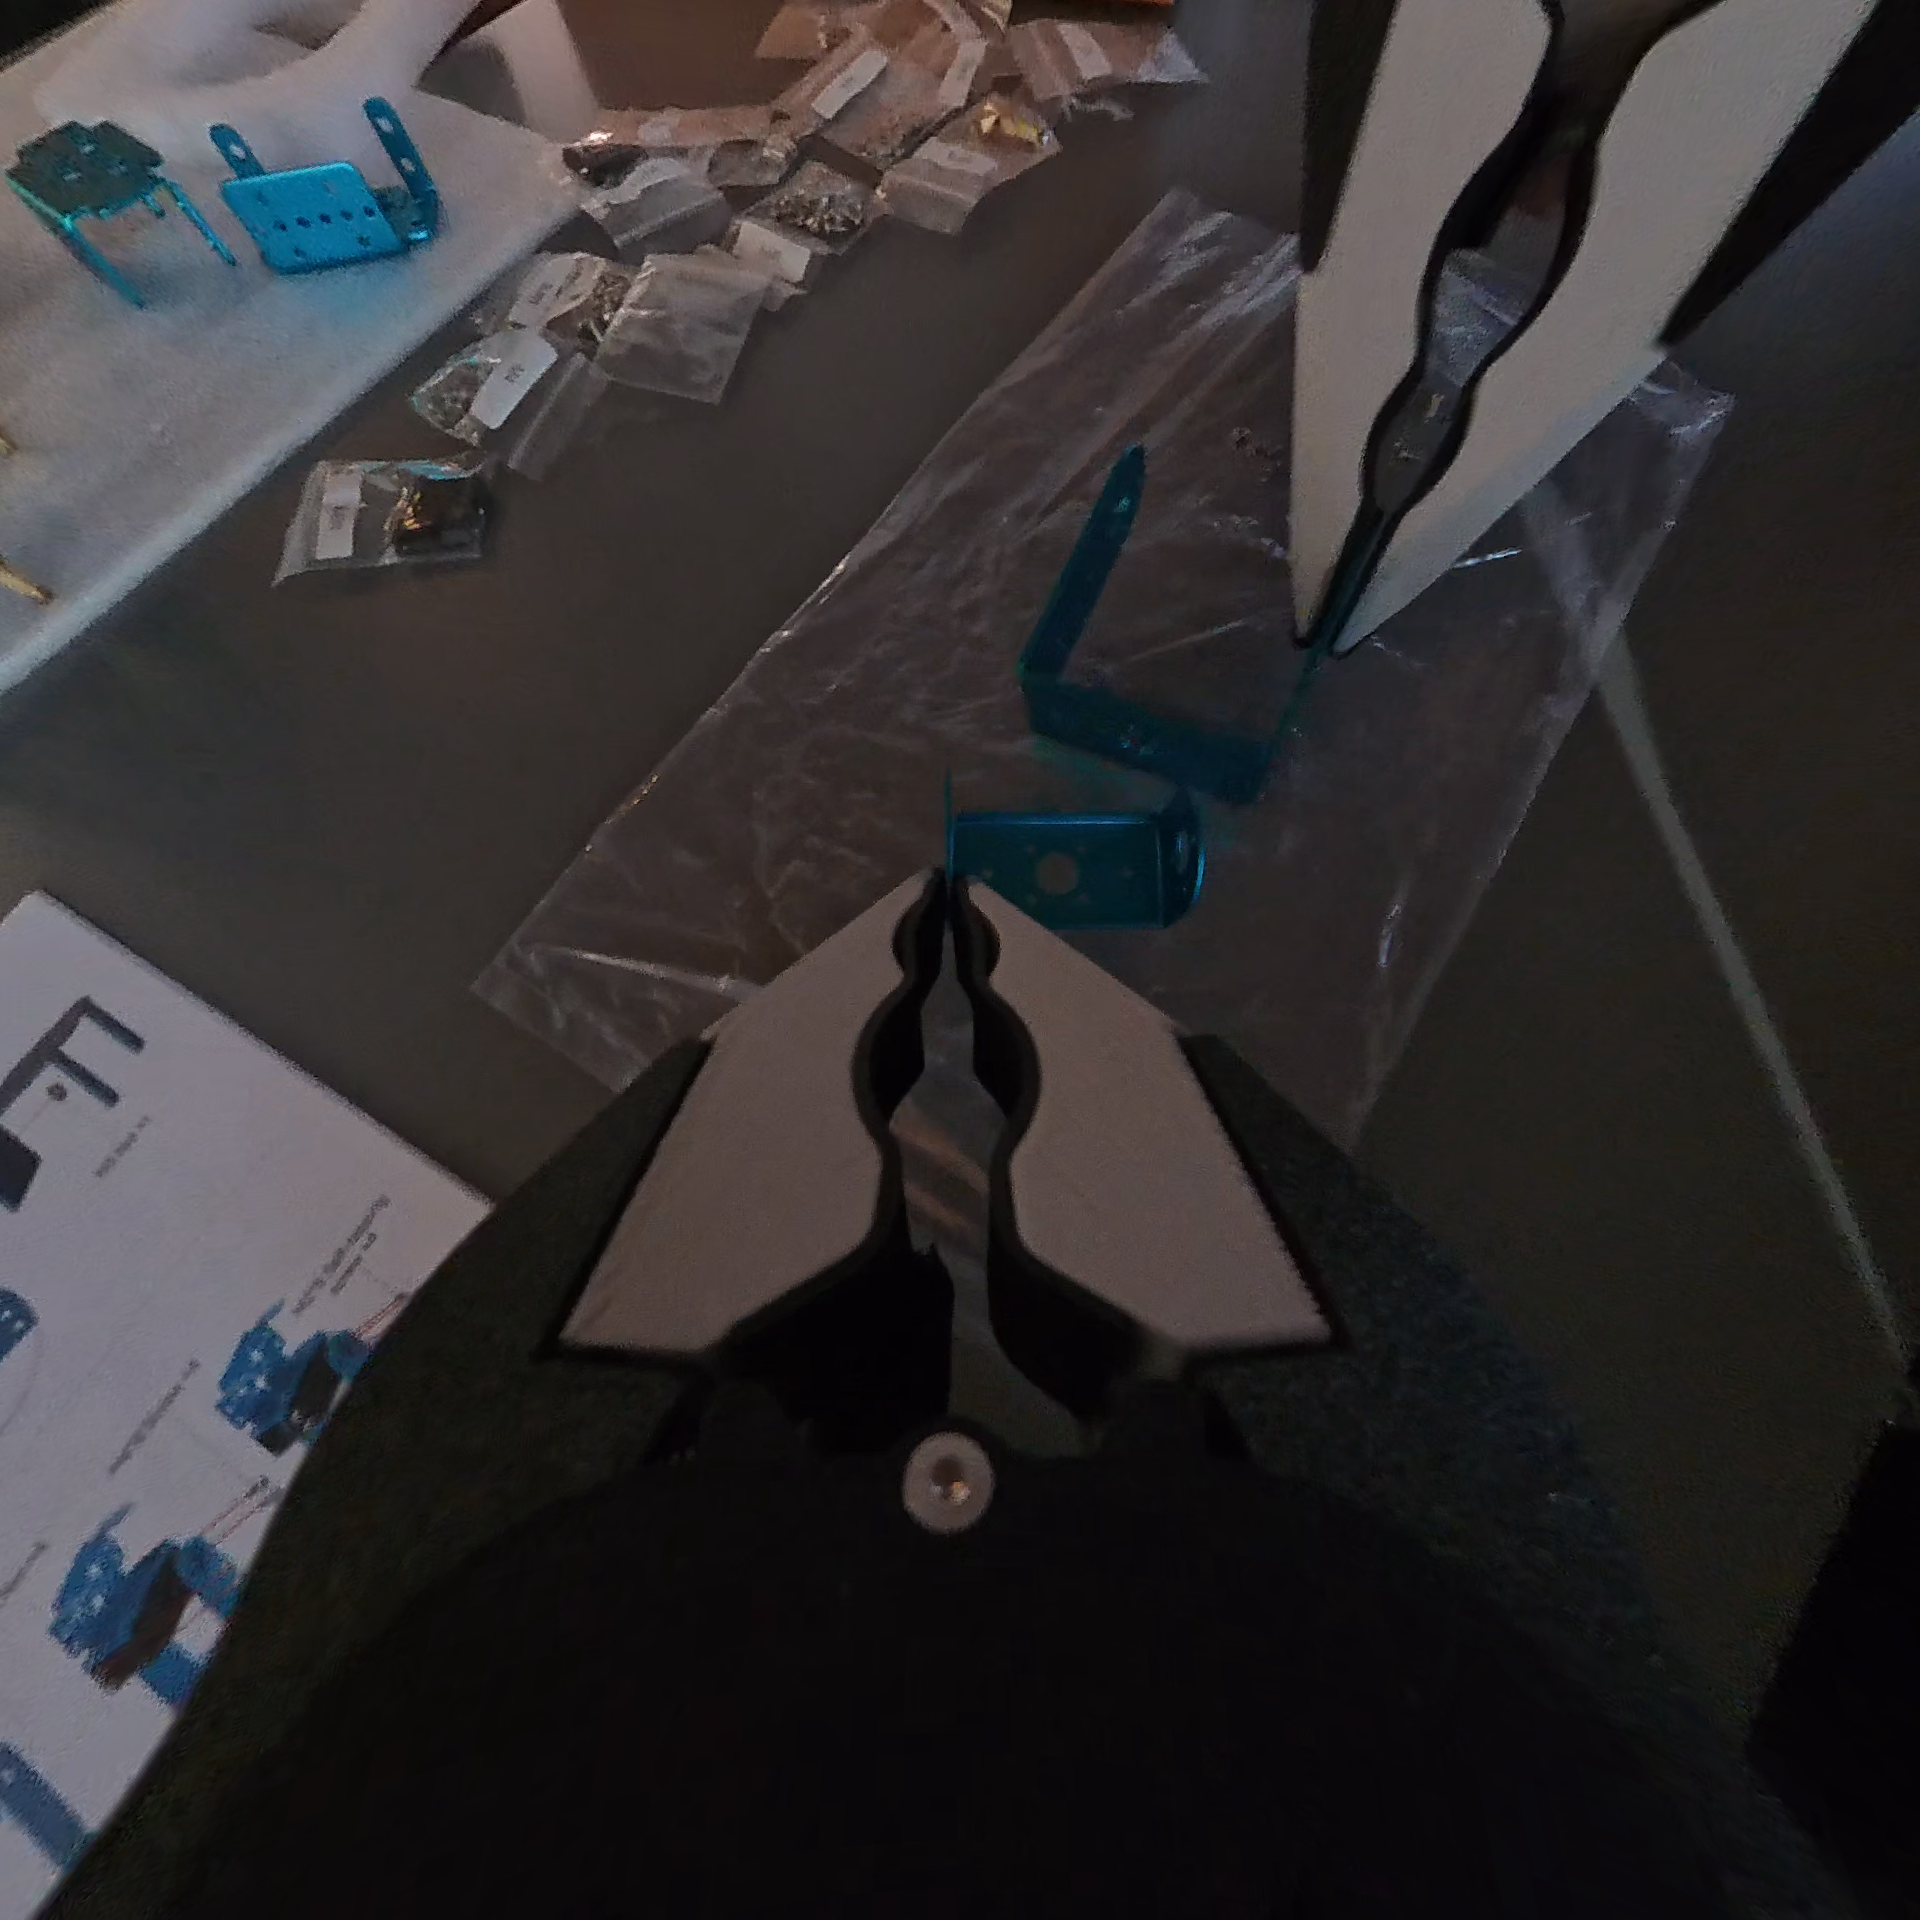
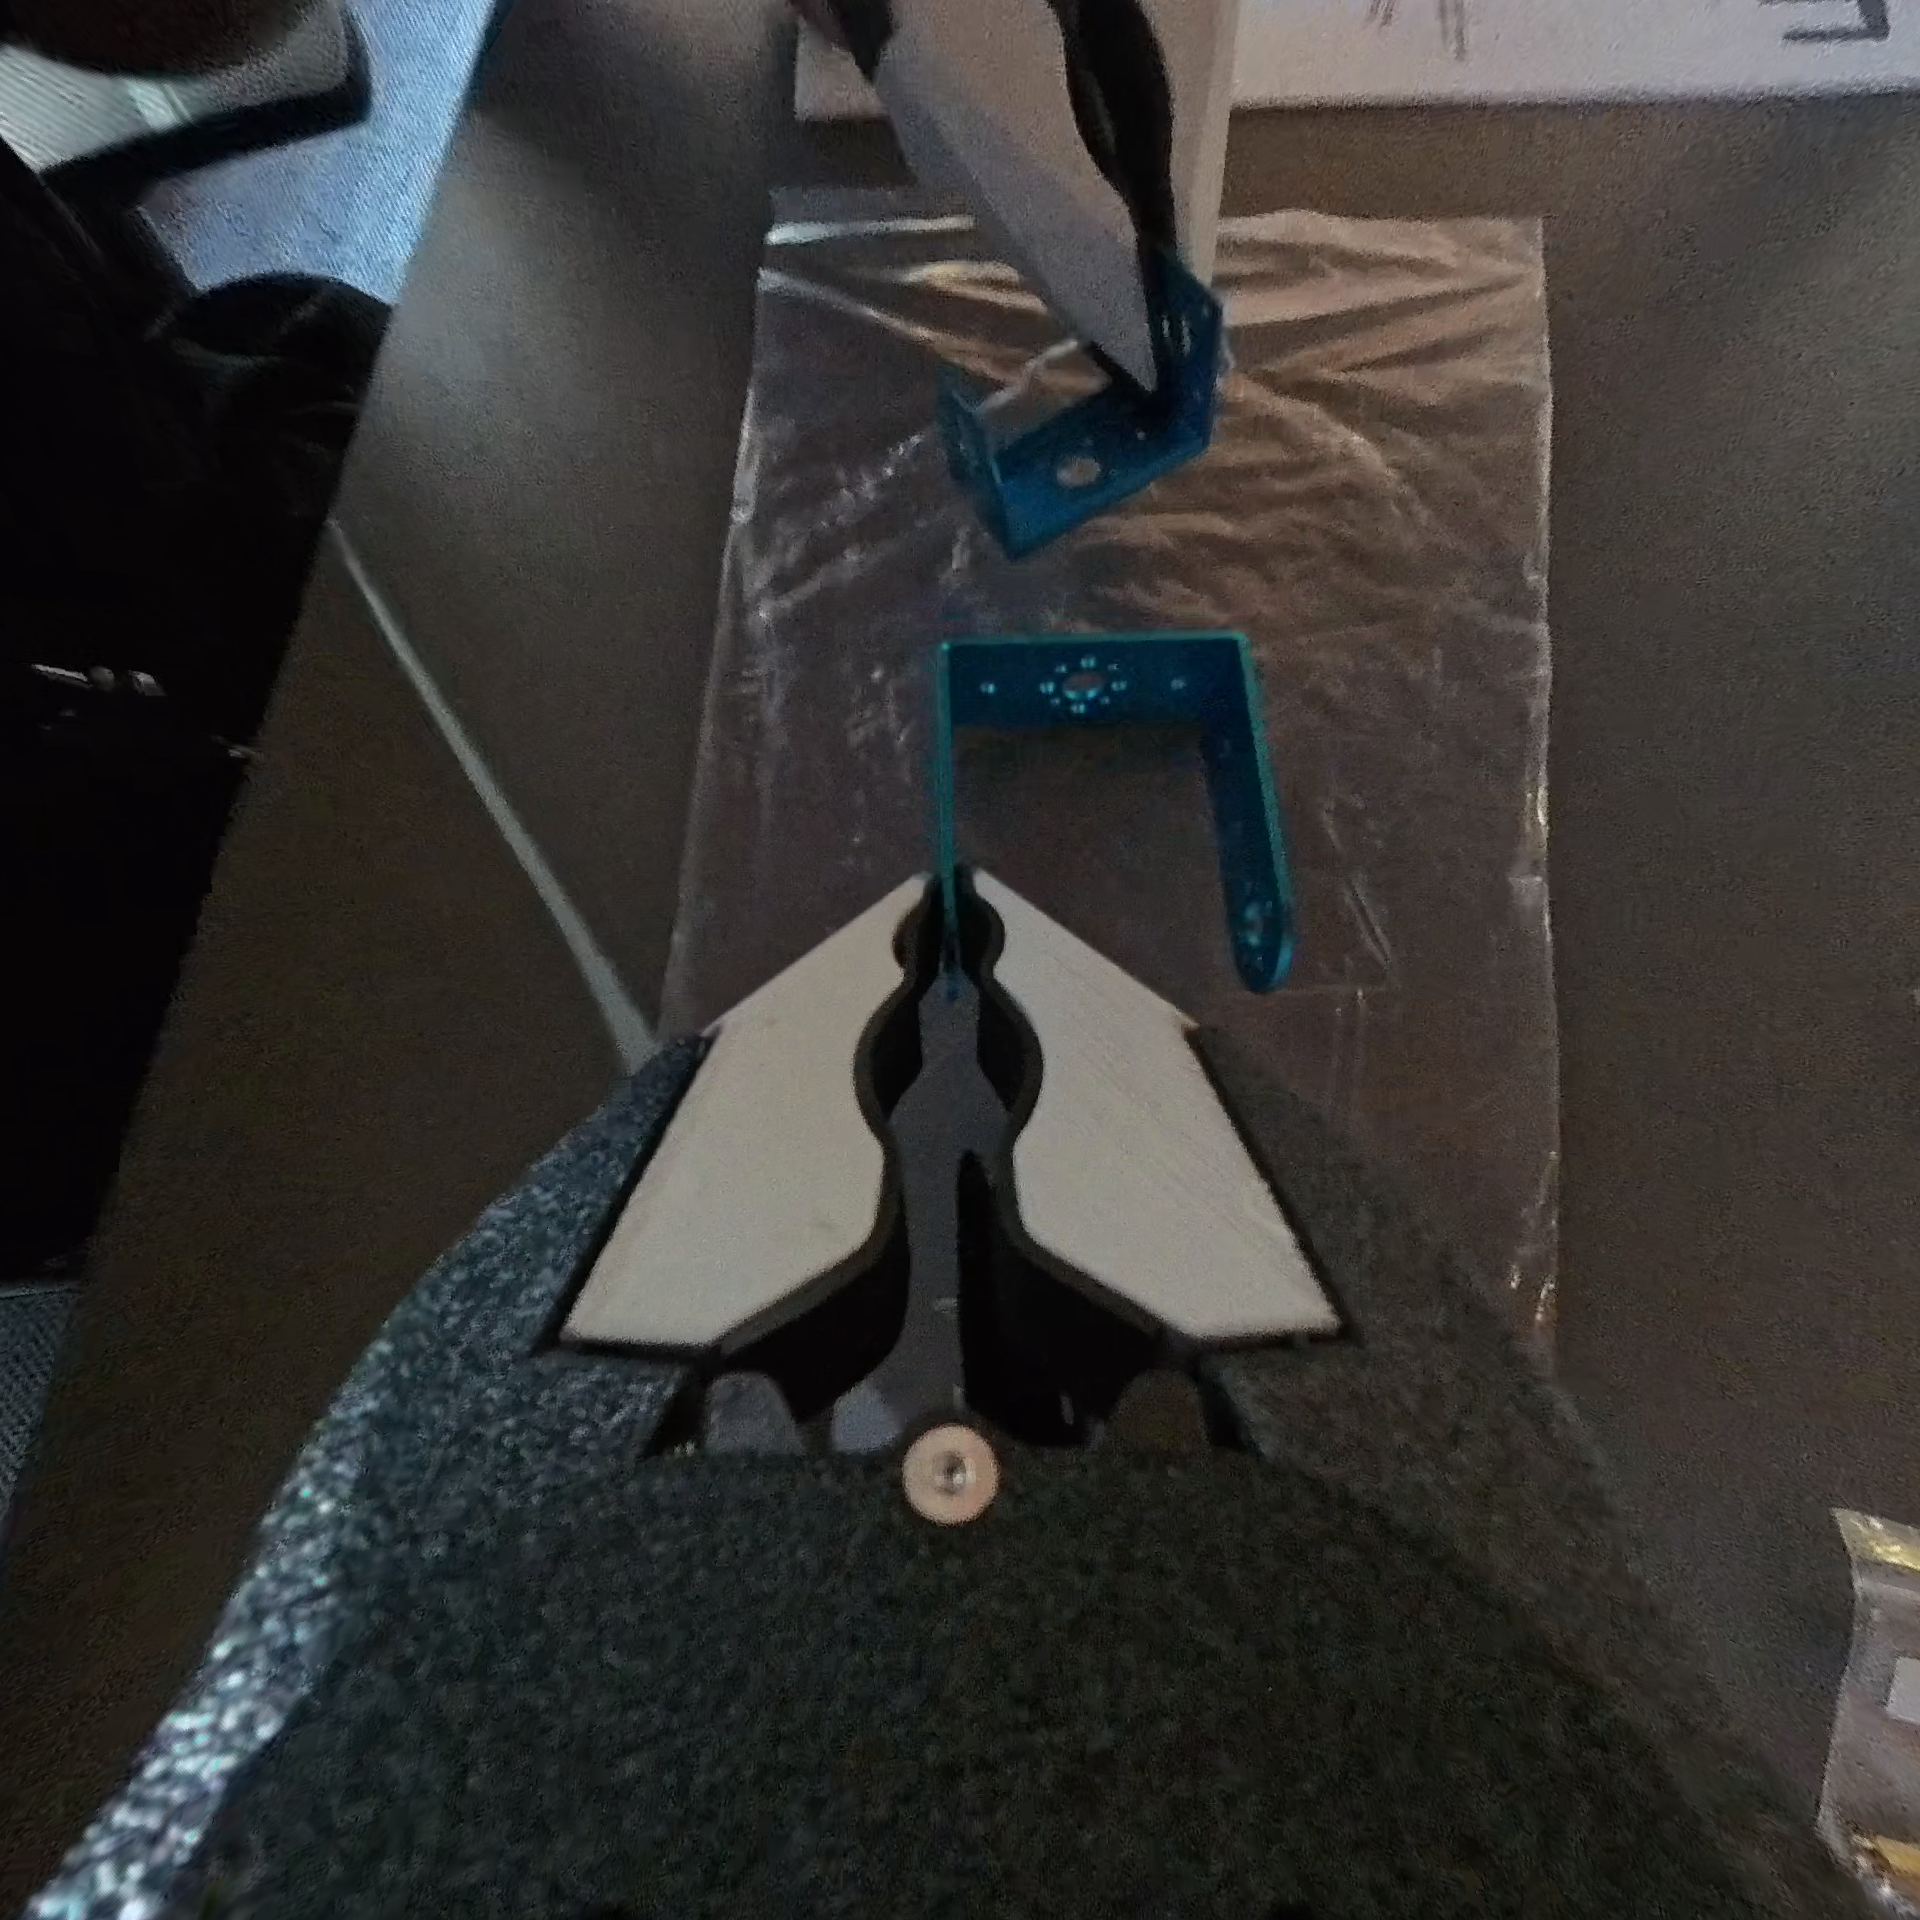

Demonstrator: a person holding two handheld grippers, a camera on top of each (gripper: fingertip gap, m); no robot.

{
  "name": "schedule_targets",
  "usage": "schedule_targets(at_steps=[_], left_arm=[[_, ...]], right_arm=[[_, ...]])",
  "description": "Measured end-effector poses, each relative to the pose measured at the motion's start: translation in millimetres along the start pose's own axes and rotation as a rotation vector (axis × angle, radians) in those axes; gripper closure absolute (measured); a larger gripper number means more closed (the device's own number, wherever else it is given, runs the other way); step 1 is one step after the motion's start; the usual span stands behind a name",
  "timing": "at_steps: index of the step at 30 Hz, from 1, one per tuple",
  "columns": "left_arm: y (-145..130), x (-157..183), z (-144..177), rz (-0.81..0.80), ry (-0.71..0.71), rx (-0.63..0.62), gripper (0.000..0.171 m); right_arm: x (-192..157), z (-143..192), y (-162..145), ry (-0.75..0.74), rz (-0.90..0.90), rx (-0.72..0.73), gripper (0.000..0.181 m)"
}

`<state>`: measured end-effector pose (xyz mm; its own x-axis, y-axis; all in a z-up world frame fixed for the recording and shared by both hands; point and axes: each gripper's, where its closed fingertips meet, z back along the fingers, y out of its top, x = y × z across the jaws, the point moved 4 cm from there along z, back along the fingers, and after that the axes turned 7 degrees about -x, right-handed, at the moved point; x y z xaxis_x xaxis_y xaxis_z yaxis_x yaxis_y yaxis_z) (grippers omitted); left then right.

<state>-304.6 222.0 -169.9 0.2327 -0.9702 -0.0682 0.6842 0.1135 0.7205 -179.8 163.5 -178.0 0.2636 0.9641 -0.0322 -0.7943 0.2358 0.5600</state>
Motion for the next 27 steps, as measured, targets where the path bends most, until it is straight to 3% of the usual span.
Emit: schedule_targets(at_steps=[5,9,13,16,18,22,25,27], left_arm=[[7.1,3.2,-10.2,-0.042,-0.016,0.005,0.171],[16.8,9.0,-14.0,-0.058,-0.009,0.0,0.171],[31.9,17.0,0.1,-0.049,-0.017,0.087,0.171],[37.9,21.8,9.2,-0.04,-0.039,0.143,0.171],[36.3,25.4,9.4,-0.038,-0.065,0.148,0.171],[25.4,24.0,5.7,0.002,-0.063,0.108,0.167],[11.2,10.1,19.9,0.025,0.069,0.06,0.144],[-5.3,0.0,38.4,0.06,0.142,0.042,0.145]], right_arm=[[1.0,-5.1,-5.3,-0.012,0.007,-0.023,0.179],[6.4,8.1,5.0,-0.037,-0.058,0.038,0.156],[-11.7,23.7,43.2,-0.043,0.033,0.261,0.156],[-16.4,8.7,54.6,-0.101,0.085,0.267,0.162],[-19.3,4.5,56.3,-0.121,0.129,0.259,0.175],[-20.8,-6.8,61.0,-0.107,0.117,0.13,0.177],[-22.3,-22.0,69.4,-0.203,0.192,-0.087,0.18],[-14.9,-28.8,72.6,-0.263,0.196,-0.253,0.18]])
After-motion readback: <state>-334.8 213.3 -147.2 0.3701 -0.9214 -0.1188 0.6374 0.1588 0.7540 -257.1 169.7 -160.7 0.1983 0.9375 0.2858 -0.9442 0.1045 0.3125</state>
